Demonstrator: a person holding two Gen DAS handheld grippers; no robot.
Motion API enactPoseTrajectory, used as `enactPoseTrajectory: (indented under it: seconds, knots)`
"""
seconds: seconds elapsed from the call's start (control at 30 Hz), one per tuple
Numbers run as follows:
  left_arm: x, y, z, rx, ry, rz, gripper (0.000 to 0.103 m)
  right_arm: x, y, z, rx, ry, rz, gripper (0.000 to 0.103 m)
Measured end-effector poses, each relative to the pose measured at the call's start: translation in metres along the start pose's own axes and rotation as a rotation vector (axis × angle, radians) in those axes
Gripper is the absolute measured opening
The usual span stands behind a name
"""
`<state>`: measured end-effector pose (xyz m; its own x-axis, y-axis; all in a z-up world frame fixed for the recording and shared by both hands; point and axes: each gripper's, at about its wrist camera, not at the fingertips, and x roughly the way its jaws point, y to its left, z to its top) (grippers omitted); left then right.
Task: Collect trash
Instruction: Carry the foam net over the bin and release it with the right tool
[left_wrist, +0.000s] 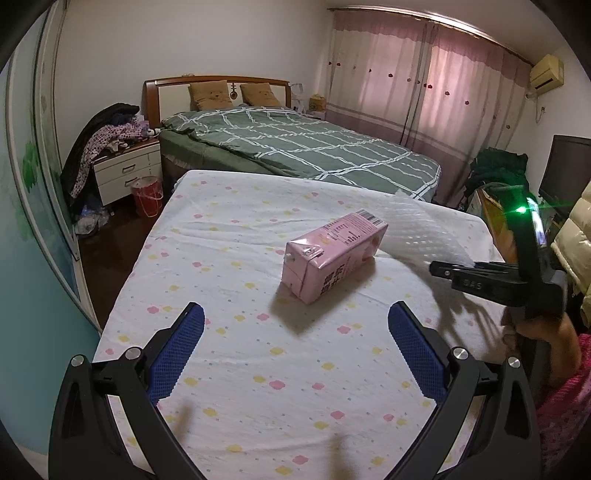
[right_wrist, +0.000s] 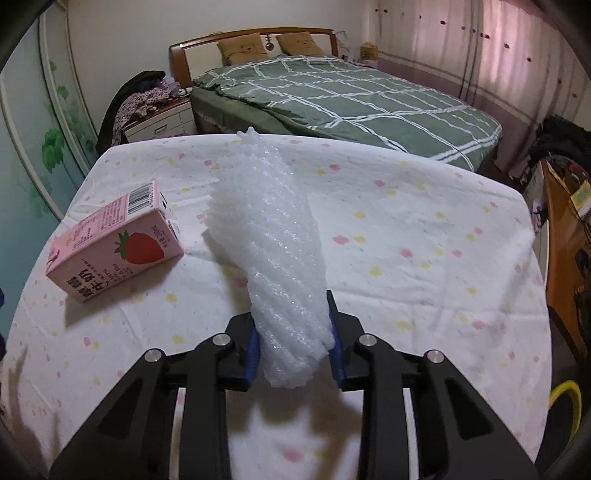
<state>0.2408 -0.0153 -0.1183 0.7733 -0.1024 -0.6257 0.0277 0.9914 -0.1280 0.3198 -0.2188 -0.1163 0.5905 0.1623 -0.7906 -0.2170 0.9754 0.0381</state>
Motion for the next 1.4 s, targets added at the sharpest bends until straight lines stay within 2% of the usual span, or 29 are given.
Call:
enactPoseTrajectory:
  seconds: [0.3, 0.5, 0.83, 0.97, 1.07, 1.27, 1.33, 1.4]
  knots:
    - [-0.002, -0.006, -0.003, 0.016, -0.003, -0.011, 0.098, -0.066, -0.032, -0.037, 0.096, -0.053, 0.001, 0.029]
    - [-0.004, -0.008, -0.004, 0.022, -0.006, -0.021, 0.098, -0.11, -0.079, -0.086, 0.231, -0.093, -0.041, 0.029]
    - [0.0, -0.015, -0.006, 0.048, 0.007, -0.023, 0.098, -0.172, -0.174, -0.168, 0.57, -0.194, -0.268, 0.03]
    - [0.001, -0.016, -0.007, 0.056, 0.009, -0.018, 0.098, -0.178, -0.204, -0.19, 0.688, -0.201, -0.338, 0.03]
    - [0.002, -0.016, -0.007, 0.06, 0.01, -0.013, 0.098, -0.176, -0.219, -0.201, 0.753, -0.187, -0.355, 0.031]
    - [0.004, -0.017, -0.007, 0.065, 0.017, -0.018, 0.098, -0.176, -0.243, -0.22, 0.827, -0.159, -0.405, 0.046]
    - [0.005, -0.017, -0.007, 0.067, 0.019, -0.018, 0.098, -0.174, -0.248, -0.222, 0.844, -0.153, -0.42, 0.057]
    - [0.005, -0.017, -0.008, 0.068, 0.022, -0.018, 0.098, -0.174, -0.251, -0.225, 0.856, -0.151, -0.434, 0.059]
